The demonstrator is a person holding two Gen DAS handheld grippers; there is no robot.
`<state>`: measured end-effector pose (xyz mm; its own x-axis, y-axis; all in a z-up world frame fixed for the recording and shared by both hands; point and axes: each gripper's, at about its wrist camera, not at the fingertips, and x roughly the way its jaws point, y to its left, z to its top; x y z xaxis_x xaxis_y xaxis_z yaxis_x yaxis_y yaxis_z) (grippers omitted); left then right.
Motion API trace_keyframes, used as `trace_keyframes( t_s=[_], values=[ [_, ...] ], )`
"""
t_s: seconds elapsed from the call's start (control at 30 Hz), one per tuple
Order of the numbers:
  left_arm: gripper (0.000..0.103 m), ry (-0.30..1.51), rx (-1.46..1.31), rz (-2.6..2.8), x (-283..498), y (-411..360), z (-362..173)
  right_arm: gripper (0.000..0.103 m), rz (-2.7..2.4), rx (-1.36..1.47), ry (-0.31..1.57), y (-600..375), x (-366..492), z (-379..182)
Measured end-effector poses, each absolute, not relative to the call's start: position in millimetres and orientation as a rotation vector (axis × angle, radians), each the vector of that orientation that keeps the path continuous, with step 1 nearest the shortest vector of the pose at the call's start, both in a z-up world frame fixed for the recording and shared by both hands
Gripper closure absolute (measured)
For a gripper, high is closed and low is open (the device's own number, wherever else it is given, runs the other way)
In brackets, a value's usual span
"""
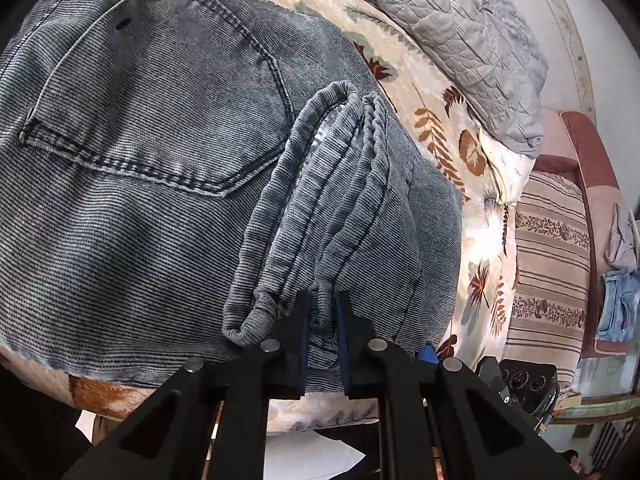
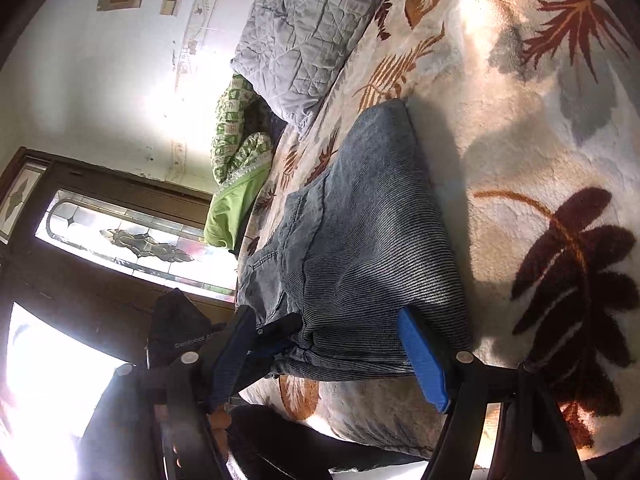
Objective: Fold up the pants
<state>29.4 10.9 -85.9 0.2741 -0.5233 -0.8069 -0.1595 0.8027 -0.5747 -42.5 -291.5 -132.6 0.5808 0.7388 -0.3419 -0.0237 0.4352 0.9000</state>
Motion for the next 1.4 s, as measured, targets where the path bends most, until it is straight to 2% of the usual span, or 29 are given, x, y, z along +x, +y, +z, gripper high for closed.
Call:
trace_keyframes(
  t_s=[0.2, 0.4, 0.53, 0.63, 0.7, 0.77, 0.87, 0.93, 1.0, 1.07, 1.1, 1.13, 1.17, 1.23, 1.27, 1.33, 1.4],
  values=[
    [0.092, 1.117, -0.504, -0.227, 2.5, 9.5, -42.8, 0.027, 0.532, 0.971, 0.843, -286.8, -45.5, -121.7],
    [0.092, 1.193, -0.553, -0.191, -1.0, 27.1, -78.8, 0.027, 0.532, 0.921, 0.780, -287.9, -50.7, -86.5],
    [0.092, 1.200, -0.545, -0.202, 2.8, 25.9, -78.4, 0.026, 0.544, 0.907, 0.784, -282.4, -38.9, -76.4],
    [0.092, 1.201, -0.577, -0.217, 0.9, 29.2, -81.5, 0.024, 0.592, 0.969, 0.831, -275.7, -27.2, -92.6],
    [0.091, 1.208, -0.588, -0.230, 0.2, 28.9, -78.9, 0.027, 0.517, 1.015, 1.000, -271.7, -18.8, -132.0],
    [0.091, 1.193, -0.588, -0.264, -0.7, 28.9, -67.4, 0.028, 0.537, 1.130, 0.920, -283.8, -25.4, -143.3],
    [0.091, 1.086, -0.580, -0.324, -2.8, 26.8, -33.1, 0.028, 0.550, 1.135, 0.935, -283.3, -24.3, -146.9],
    [0.086, 1.020, -0.559, -0.367, -2.2, 19.2, -15.1, 0.027, 0.549, 1.120, 0.927, -282.0, -25.5, -146.6],
    [0.081, 1.037, -0.566, -0.406, 4.6, 10.4, -19.0, 0.027, 0.550, 1.117, 0.926, -280.9, -25.5, -147.3],
    [0.081, 1.127, -0.535, -0.323, 12.9, 5.5, -45.5, 0.027, 0.558, 1.126, 0.922, -281.9, -25.5, -146.7],
    [0.082, 1.203, -0.512, -0.268, 18.6, 2.9, -67.2, 0.027, 0.563, 1.129, 0.920, -282.5, -25.6, -146.7],
    [0.095, 1.240, -0.532, -0.253, 19.3, 5.8, -85.8, 0.027, 0.568, 1.130, 0.919, -283.4, -25.8, -146.4],
    [0.100, 1.217, -0.525, -0.234, 18.2, 10.3, -88.4, 0.027, 0.571, 1.130, 0.922, -283.6, -25.9, -146.5],
    [0.100, 1.231, -0.566, -0.260, 19.3, 16.6, -81.6, 0.027, 0.574, 1.123, 0.924, -284.9, -26.0, -145.4],
    [0.093, 1.234, -0.586, -0.283, 22.3, 18.5, -75.8, 0.027, 0.574, 1.121, 0.920, -284.7, -26.4, -145.3],
    [0.055, 1.185, -0.577, -0.312, 30.4, 20.9, -57.7, 0.027, 0.570, 1.115, 0.921, -283.5, -26.0, -144.6],
    [0.043, 1.104, -0.562, -0.284, 39.0, 25.2, -39.0, 0.027, 0.569, 1.109, 0.921, -282.5, -26.1, -144.1]
  ],
)
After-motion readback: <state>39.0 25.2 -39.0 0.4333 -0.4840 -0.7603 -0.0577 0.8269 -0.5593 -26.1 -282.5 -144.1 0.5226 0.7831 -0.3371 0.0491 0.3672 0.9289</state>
